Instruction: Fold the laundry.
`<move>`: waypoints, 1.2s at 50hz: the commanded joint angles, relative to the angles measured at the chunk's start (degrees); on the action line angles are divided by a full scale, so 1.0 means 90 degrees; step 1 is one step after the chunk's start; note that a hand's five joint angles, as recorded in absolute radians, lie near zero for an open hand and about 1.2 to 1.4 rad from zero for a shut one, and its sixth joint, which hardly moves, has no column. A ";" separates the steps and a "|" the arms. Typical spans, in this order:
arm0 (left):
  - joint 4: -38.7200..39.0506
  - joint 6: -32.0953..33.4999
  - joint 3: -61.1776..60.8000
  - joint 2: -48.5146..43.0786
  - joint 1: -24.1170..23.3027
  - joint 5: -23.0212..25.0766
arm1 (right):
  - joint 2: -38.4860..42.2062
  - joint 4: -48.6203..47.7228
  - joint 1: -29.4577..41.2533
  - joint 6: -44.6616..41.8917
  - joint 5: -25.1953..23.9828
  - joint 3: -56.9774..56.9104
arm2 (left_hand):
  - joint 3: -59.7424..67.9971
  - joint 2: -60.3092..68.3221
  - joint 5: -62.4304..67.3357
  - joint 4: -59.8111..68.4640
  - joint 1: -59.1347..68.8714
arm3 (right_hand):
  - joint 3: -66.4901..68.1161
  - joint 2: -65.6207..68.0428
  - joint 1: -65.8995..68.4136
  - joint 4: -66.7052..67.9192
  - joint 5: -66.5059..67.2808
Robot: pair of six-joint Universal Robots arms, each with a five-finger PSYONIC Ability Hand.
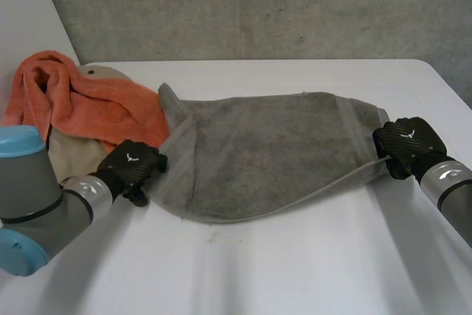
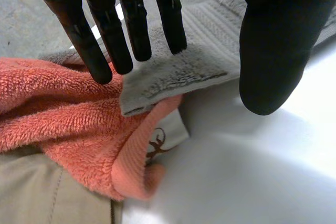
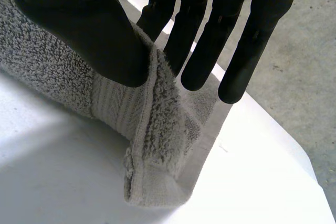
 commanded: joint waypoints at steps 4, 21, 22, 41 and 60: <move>0.0551 0.0166 0.0524 -0.0410 -0.0269 -0.0314 | -0.0039 0.0100 -0.0019 -0.0017 -0.0001 0.0025 | 0.5398 0.5416 0.5375 0.5384 0.5398 | 0.1328 0.1393 0.1582 0.1267 0.1262; -0.1165 0.0341 -0.0442 0.2146 -0.0416 -0.1192 | -0.1307 0.2616 -0.0438 -0.1772 0.0223 -0.0190 | 0.5458 0.5476 0.5434 0.5444 0.5458 | 0.1328 0.1393 0.1582 0.1267 0.1262; -0.1438 0.0419 -0.0549 0.2400 -0.0426 -0.1299 | -0.1444 0.2890 -0.0526 -0.2045 0.0262 -0.0180 | 0.5458 0.5476 0.5434 0.5444 0.5458 | 0.1328 0.1393 0.1582 0.1267 0.1262; -0.2643 0.1016 0.0512 0.1730 -0.1441 -0.2706 | -0.0861 0.4300 -0.0684 -0.3699 0.0623 -0.0647 | 0.5458 0.5476 0.5434 0.5444 0.5458 | 0.1328 0.1393 0.1582 0.1267 0.1262; -0.1657 0.0771 0.3802 -0.0974 -0.1490 -0.2960 | 0.1511 0.2055 0.0078 -0.2107 0.1238 -0.3010 | 0.5458 0.5476 0.5434 0.5444 0.5458 | 0.1328 0.1393 0.1582 0.1267 0.1262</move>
